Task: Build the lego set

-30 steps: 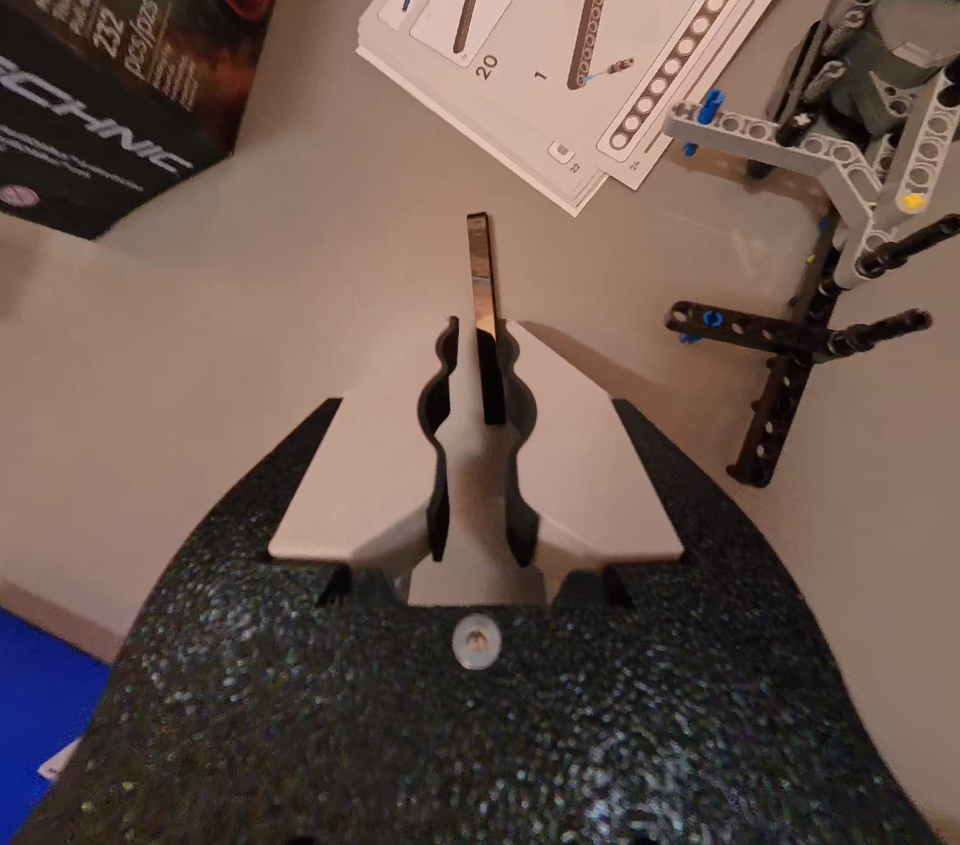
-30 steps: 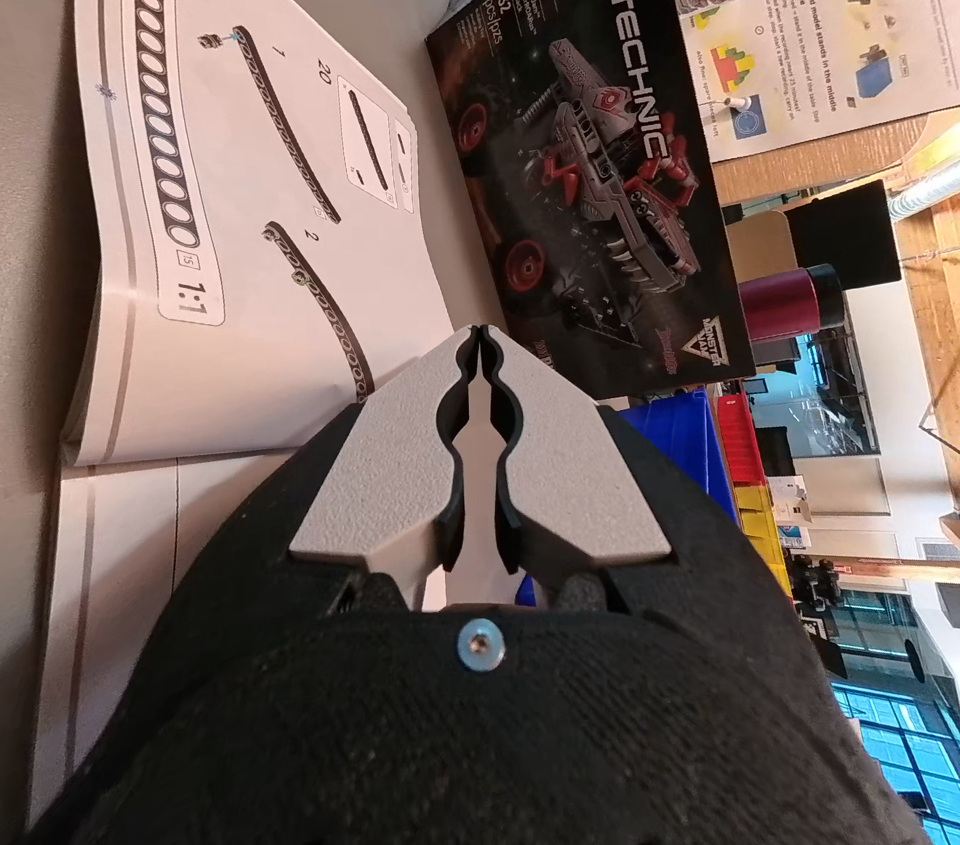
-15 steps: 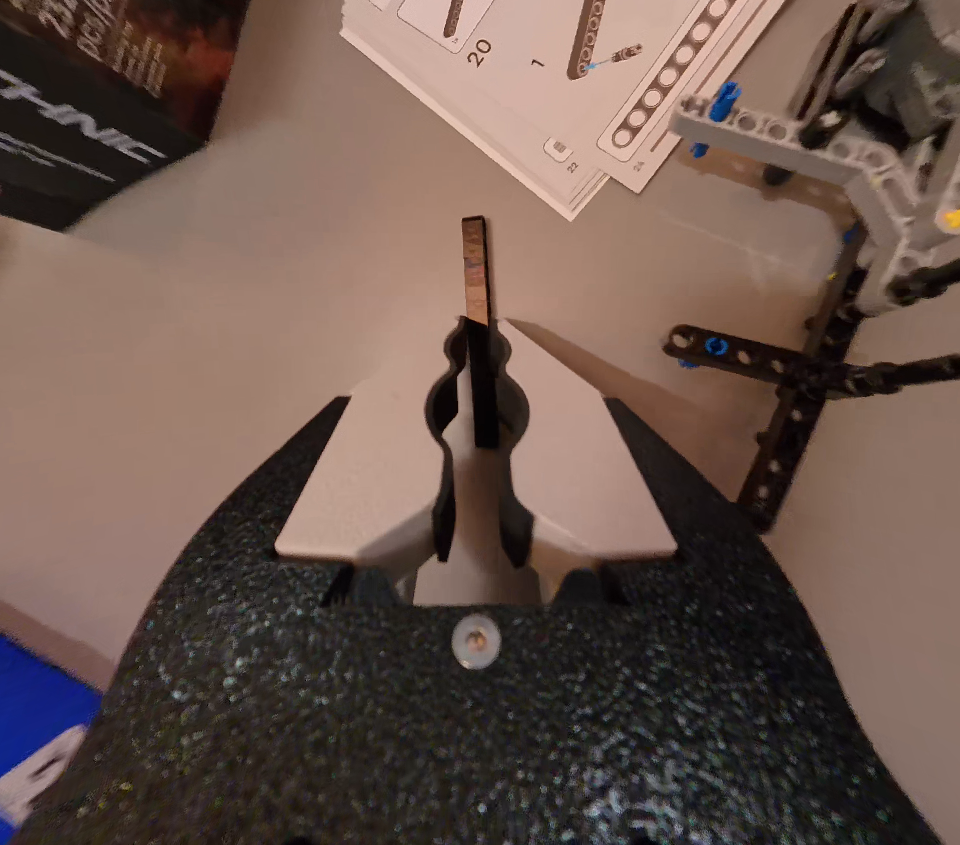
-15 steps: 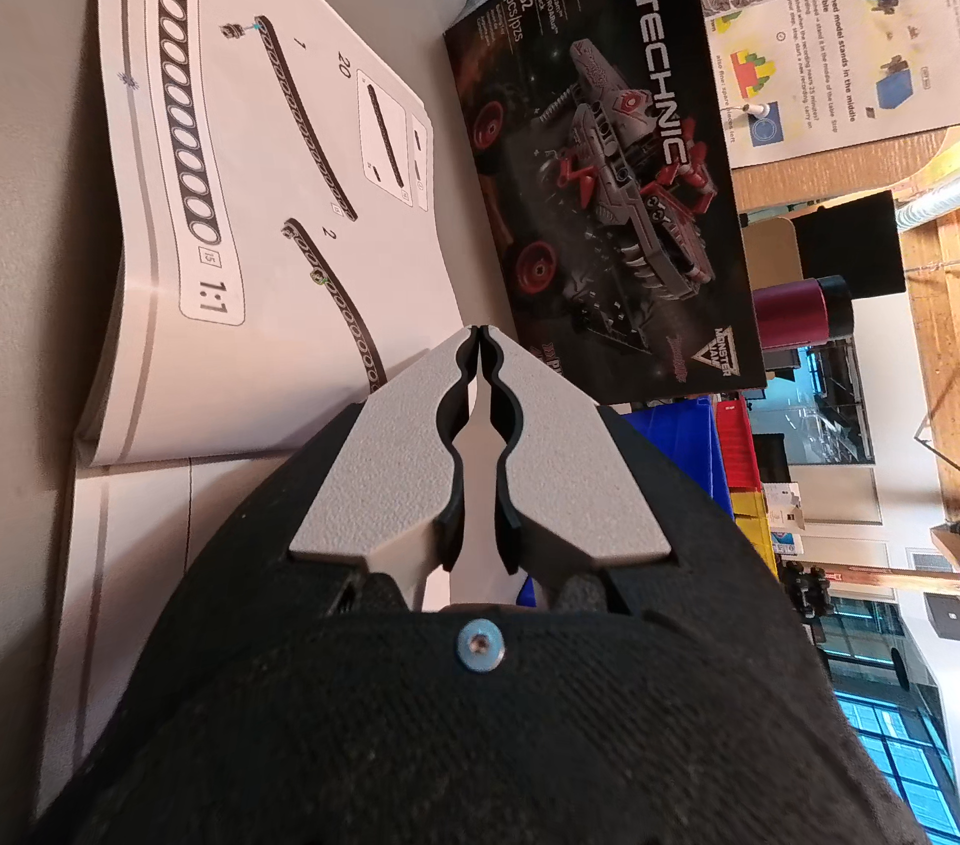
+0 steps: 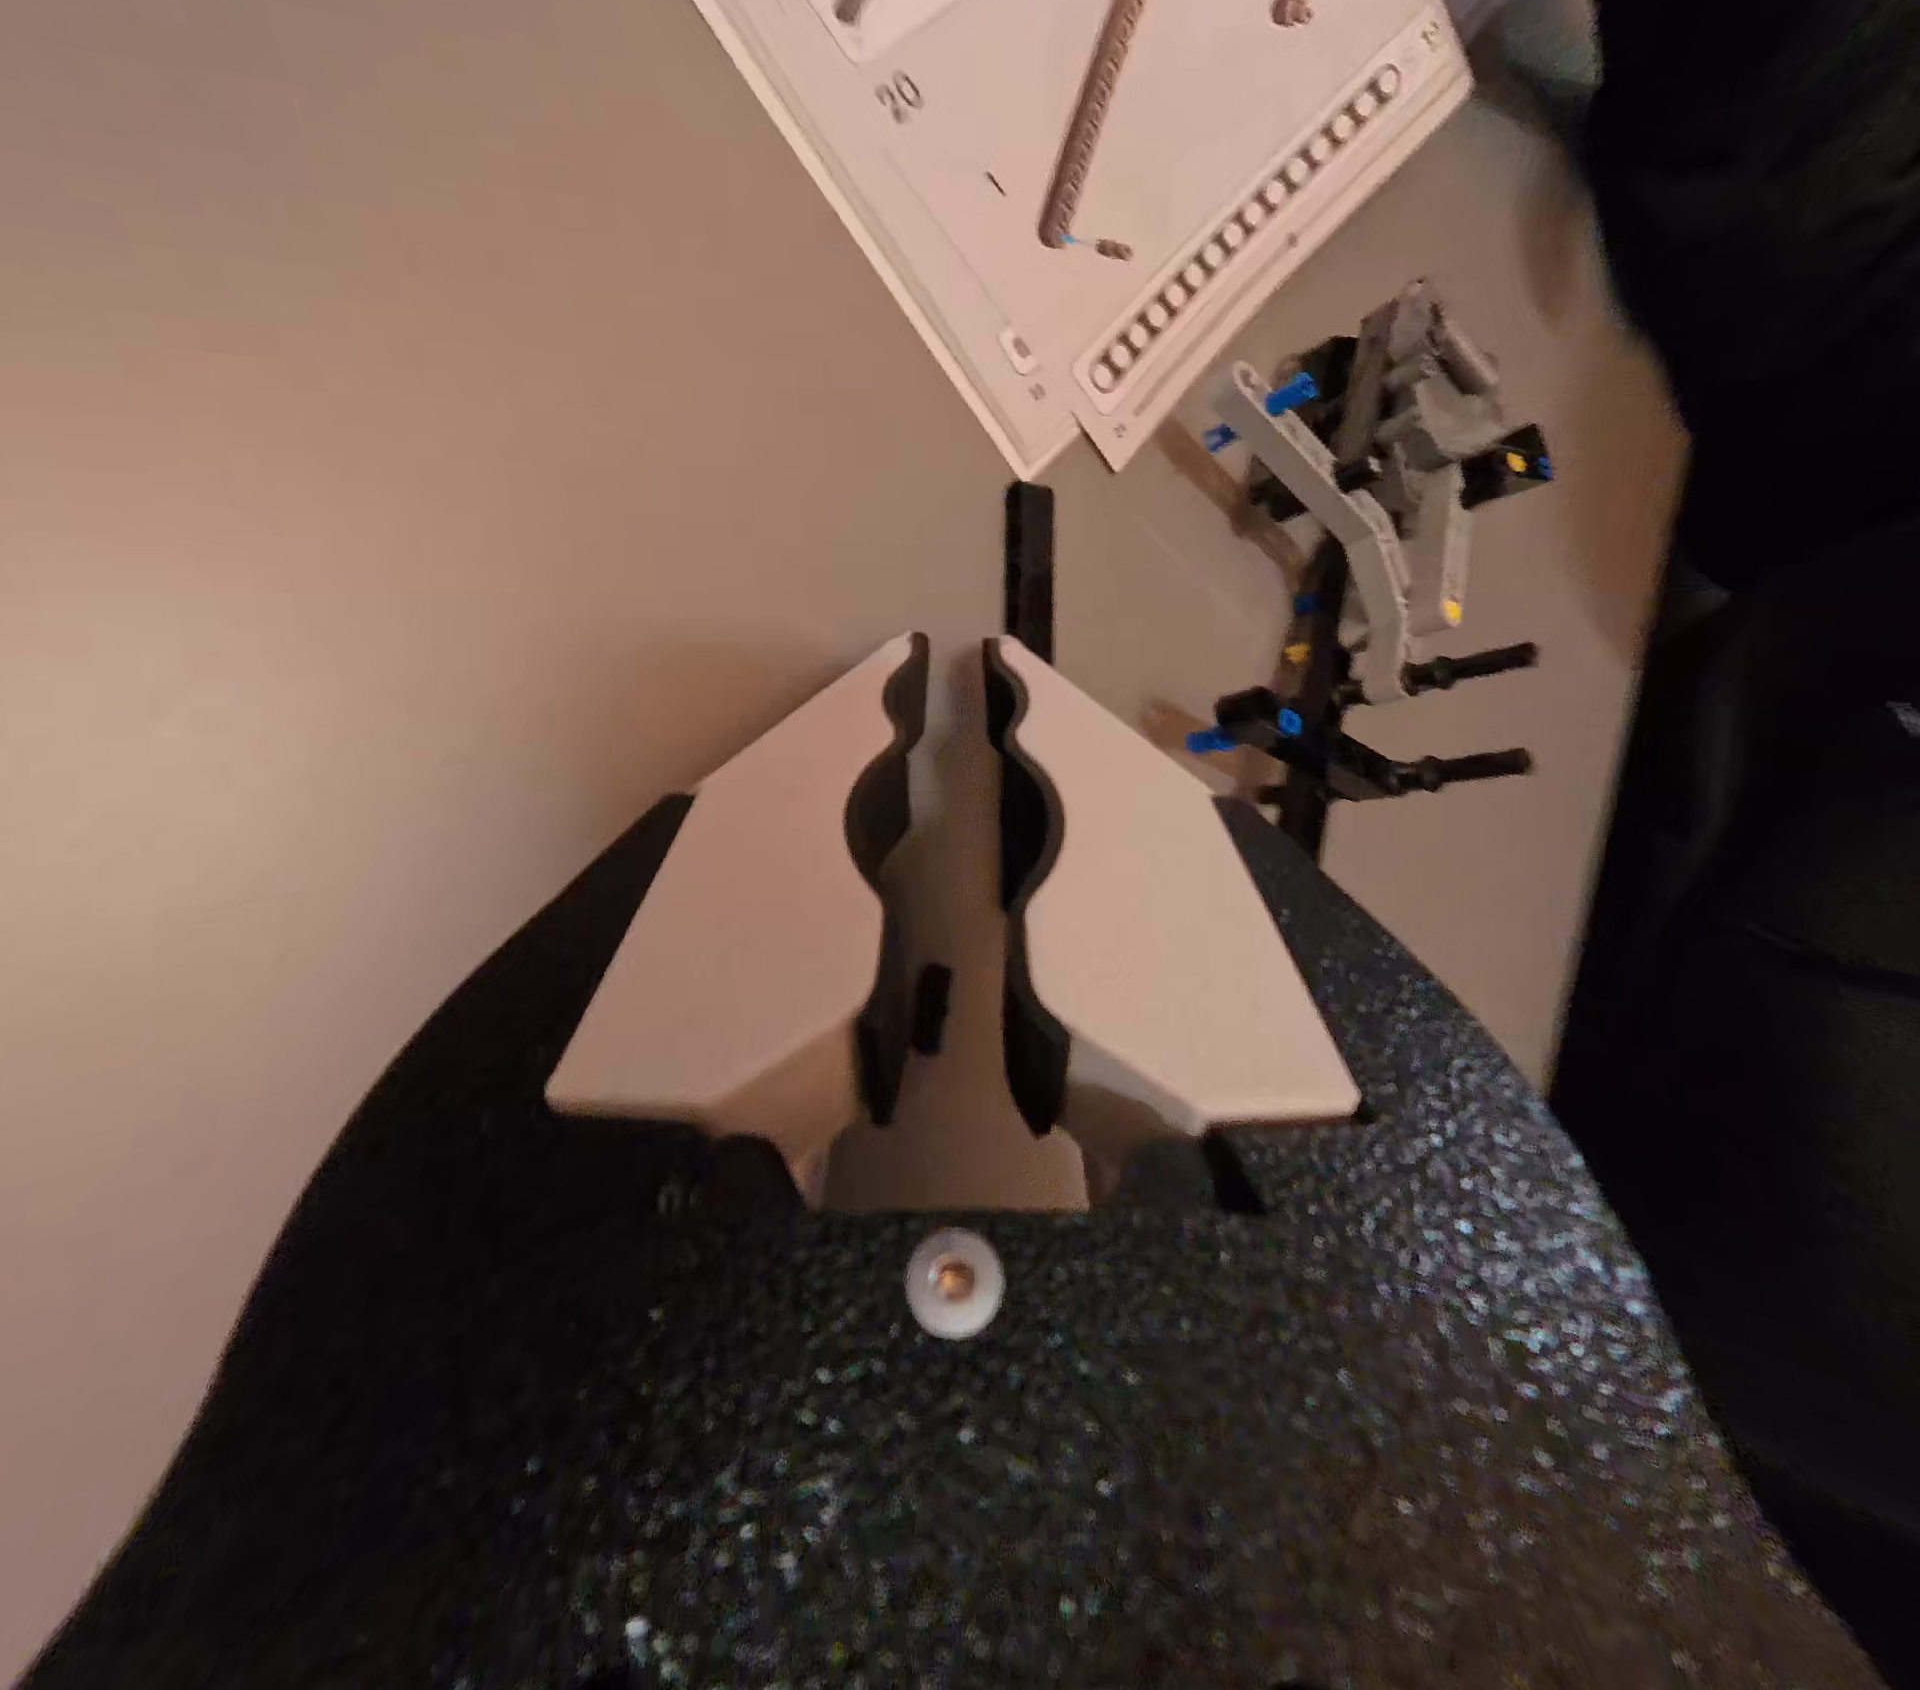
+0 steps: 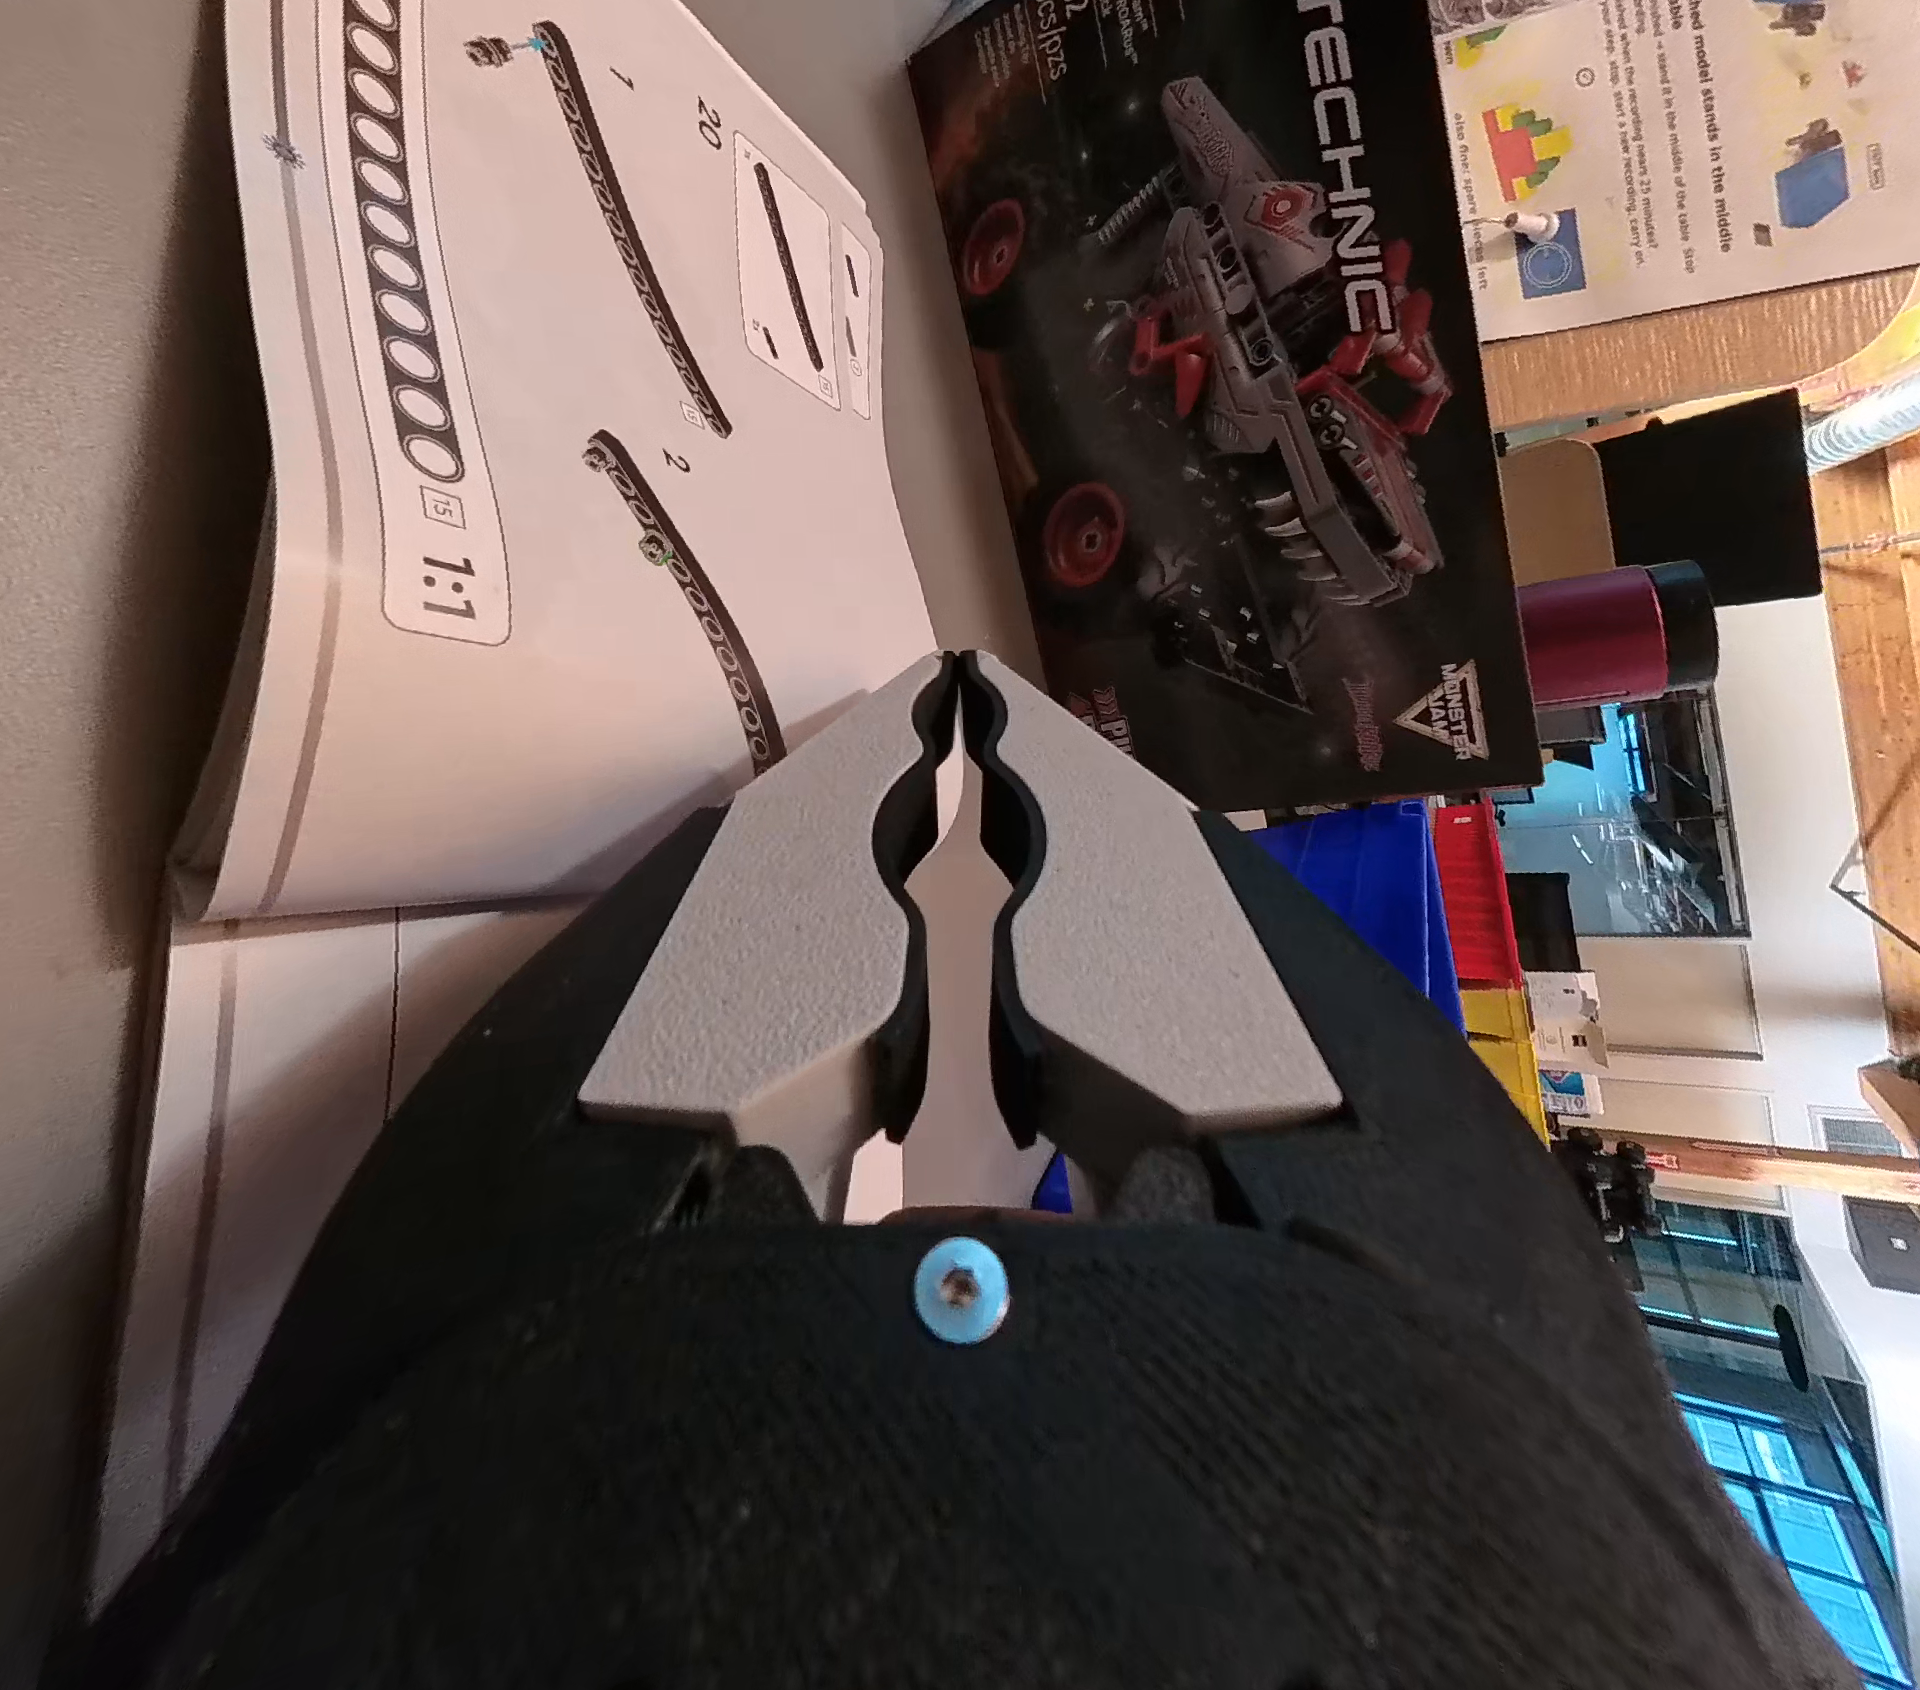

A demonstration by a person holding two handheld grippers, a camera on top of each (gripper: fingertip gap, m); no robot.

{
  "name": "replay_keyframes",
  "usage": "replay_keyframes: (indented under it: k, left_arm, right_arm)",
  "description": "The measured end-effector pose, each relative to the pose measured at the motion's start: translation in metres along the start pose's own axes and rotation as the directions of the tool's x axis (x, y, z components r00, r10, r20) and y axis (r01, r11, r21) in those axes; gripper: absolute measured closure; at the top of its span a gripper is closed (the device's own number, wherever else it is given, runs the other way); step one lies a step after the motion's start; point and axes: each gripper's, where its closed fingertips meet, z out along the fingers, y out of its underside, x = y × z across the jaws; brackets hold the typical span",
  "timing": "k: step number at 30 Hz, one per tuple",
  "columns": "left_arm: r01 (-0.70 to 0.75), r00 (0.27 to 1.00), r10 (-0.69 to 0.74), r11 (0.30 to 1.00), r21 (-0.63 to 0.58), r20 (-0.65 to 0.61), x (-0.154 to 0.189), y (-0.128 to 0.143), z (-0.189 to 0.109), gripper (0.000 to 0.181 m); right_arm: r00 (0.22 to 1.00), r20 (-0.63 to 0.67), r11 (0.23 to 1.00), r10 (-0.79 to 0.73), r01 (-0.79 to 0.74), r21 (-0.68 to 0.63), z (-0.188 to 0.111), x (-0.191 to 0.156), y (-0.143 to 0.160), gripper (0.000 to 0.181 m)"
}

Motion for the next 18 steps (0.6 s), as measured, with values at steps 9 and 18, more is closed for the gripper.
replay_keyframes:
  k: [9,18]
  left_arm:
    - [-0.558,0.761,0.535,0.828,-0.051,0.368,0.008,-0.005,-0.025,0.164]
    - [-0.369,0.892,0.376,0.926,-0.074,0.253,0.007,0.027,-0.018,0.159]
  right_arm:
    - [1.000,-0.010,1.000,0.000,0.000,-0.004,-0.001,0.003,0.002,0.181]
    - [1.000,0.009,1.000,-0.004,0.004,-0.008,0.001,-0.002,0.002,0.181]
